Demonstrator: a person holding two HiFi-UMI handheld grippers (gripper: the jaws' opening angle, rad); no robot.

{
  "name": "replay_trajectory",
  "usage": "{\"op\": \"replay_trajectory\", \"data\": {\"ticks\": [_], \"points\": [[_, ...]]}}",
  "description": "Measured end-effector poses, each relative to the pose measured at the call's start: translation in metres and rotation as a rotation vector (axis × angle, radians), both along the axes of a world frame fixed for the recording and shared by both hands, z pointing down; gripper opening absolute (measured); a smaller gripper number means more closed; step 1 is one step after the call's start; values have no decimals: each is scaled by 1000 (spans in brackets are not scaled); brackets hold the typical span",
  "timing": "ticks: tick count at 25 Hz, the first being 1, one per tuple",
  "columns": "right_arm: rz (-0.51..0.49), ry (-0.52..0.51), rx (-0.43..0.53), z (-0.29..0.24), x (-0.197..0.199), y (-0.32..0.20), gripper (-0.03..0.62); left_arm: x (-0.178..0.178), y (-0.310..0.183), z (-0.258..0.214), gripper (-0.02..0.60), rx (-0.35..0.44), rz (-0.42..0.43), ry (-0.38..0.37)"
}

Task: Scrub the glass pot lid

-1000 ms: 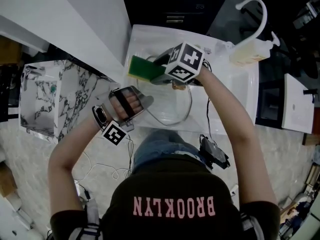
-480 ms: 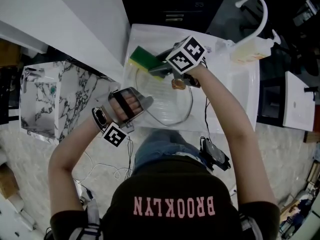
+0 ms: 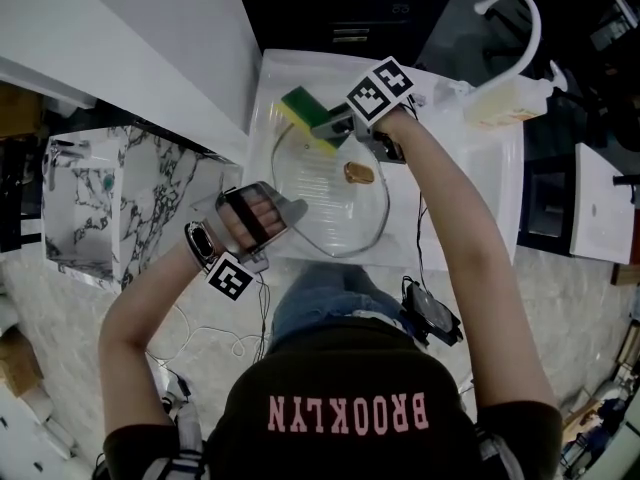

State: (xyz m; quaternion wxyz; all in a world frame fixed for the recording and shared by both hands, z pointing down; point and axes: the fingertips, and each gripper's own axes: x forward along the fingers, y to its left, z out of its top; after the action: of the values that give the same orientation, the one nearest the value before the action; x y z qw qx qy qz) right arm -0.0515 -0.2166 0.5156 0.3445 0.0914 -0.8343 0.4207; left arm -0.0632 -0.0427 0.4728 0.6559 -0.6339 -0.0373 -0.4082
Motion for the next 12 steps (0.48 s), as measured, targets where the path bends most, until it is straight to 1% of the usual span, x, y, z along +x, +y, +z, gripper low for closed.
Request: {"op": "replay_trajectory", "data": {"ticks": [5,12], "points": [[53,18,-89,19,21,-5,279,0,1,1,71,-10,-2,13],[78,54,-221,44,50,7,279,-7,8,-1,71,-24,-9,25]]}}
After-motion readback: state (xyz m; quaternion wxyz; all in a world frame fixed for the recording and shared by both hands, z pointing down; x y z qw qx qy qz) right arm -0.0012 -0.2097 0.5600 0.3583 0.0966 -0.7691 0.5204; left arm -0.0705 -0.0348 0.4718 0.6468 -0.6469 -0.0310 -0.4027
